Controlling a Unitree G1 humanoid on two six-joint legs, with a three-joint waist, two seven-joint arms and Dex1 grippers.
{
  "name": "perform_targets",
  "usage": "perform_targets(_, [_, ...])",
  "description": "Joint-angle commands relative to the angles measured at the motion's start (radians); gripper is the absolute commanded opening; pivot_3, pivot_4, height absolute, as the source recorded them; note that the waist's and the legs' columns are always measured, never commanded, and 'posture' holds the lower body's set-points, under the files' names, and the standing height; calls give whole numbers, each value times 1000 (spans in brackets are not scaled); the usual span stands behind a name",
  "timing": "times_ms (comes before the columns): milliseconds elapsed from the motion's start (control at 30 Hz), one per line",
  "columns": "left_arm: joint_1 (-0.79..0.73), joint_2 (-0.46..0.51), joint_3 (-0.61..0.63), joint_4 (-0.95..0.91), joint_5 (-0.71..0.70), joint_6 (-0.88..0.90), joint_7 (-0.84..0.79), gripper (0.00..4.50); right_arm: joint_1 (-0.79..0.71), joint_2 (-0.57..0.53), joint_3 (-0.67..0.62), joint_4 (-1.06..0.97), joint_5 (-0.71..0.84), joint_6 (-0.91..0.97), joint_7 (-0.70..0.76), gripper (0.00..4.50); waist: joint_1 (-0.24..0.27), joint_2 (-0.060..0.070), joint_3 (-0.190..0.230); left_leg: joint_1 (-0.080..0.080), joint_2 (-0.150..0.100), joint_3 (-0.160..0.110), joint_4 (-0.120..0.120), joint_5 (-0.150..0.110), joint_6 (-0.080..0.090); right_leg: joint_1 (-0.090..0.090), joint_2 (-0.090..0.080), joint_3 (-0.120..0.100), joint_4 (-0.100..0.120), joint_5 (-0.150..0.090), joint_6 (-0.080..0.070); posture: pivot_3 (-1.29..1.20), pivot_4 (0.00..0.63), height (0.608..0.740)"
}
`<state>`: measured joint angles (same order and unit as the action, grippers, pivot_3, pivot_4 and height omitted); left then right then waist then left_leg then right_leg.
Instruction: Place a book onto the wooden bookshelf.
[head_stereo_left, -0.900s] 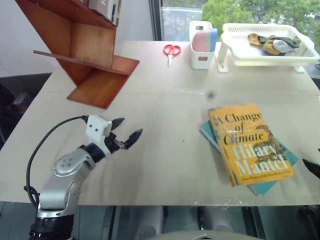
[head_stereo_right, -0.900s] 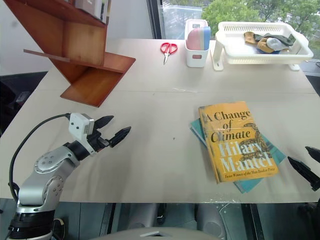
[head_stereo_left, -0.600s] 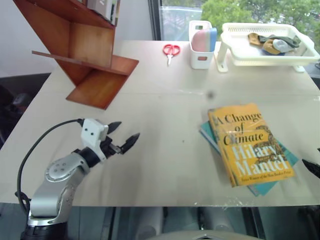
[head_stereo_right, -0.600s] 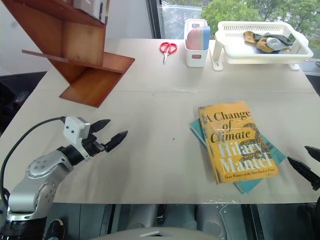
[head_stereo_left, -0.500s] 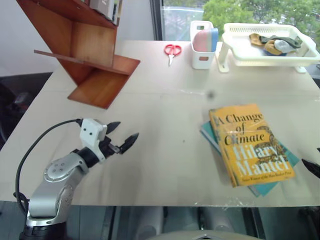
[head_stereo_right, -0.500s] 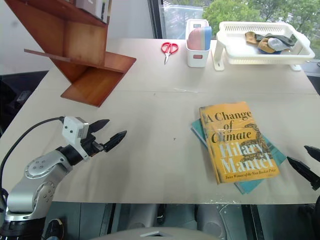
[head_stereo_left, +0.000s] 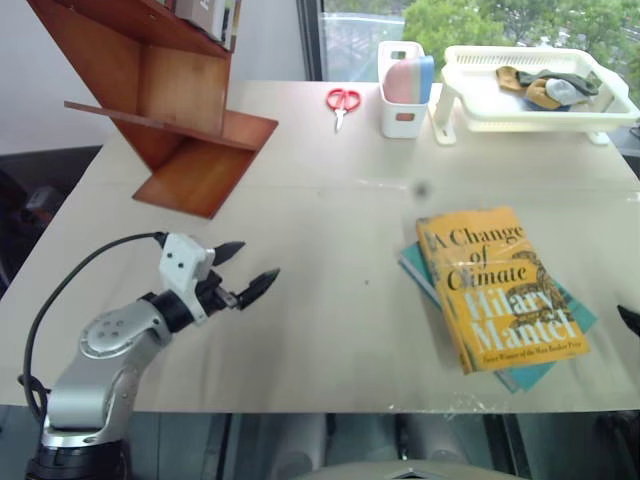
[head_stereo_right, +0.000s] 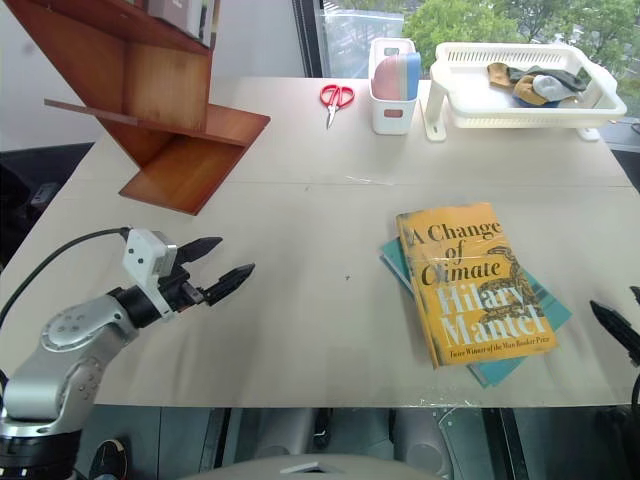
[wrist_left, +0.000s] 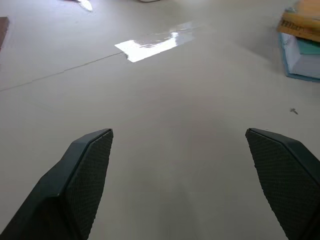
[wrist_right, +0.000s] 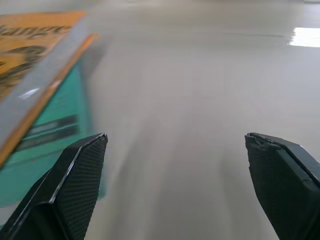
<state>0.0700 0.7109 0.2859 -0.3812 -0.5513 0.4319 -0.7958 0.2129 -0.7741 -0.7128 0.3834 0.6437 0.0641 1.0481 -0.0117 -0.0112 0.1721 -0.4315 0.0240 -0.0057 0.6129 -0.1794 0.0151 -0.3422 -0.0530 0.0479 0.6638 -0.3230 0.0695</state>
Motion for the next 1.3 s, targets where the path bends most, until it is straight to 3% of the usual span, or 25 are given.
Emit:
perform_targets(33, [-8, 112, 104, -15, -121, -18, -222, 4479, -37, 48, -54, -11, -3, -44, -113, 4500, -2, 0, 0, 0, 0, 0, 0, 0, 0, 0, 1, 0, 0, 0, 0, 0, 150, 740])
perform_targets(200, [-57, 281, 206, 65, -282, 89, -441, 4479, -88, 131, -8, -19, -67, -96, -241, 4500, -3, 3, -1, 1, 1, 1, 0, 0, 0, 0, 0, 1, 0, 0, 0, 0, 150, 740])
perform_targets(400, [-109, 441, 248, 131, -337, 180, -596, 4479, -100, 250, 93, -94, -111, -108, -297, 4500, -5, 3, 0, 1, 1, 1, -1, 0, 0, -1, 1, 1, 0, 0, 0, 0, 150, 740])
perform_targets(700, [-195, 430, 213, 144, -319, 177, -598, 4479, -177, 457, 301, -224, -197, -130, -410, 4500, -35, 0, -2, 2, 5, 2, -1, 0, -1, -2, 4, 2, 2, 0, 0, 0, 150, 740])
perform_targets(1067, [-176, 422, 233, 111, -304, 176, -570, 4479, -316, 504, 508, -125, -300, -207, -332, 4500, -37, -1, -2, 4, 7, 5, -1, 0, -1, -2, 6, 5, 5, 0, 0, 0, 150, 740])
perform_targets(1300, [-135, 391, 258, 71, -325, 212, -529, 4479, -376, 494, 528, -74, -307, -250, -299, 4500, -43, -6, -2, 9, 8, 8, -1, 1, -2, -2, 6, 9, 10, 0, -1, 0, 150, 740])
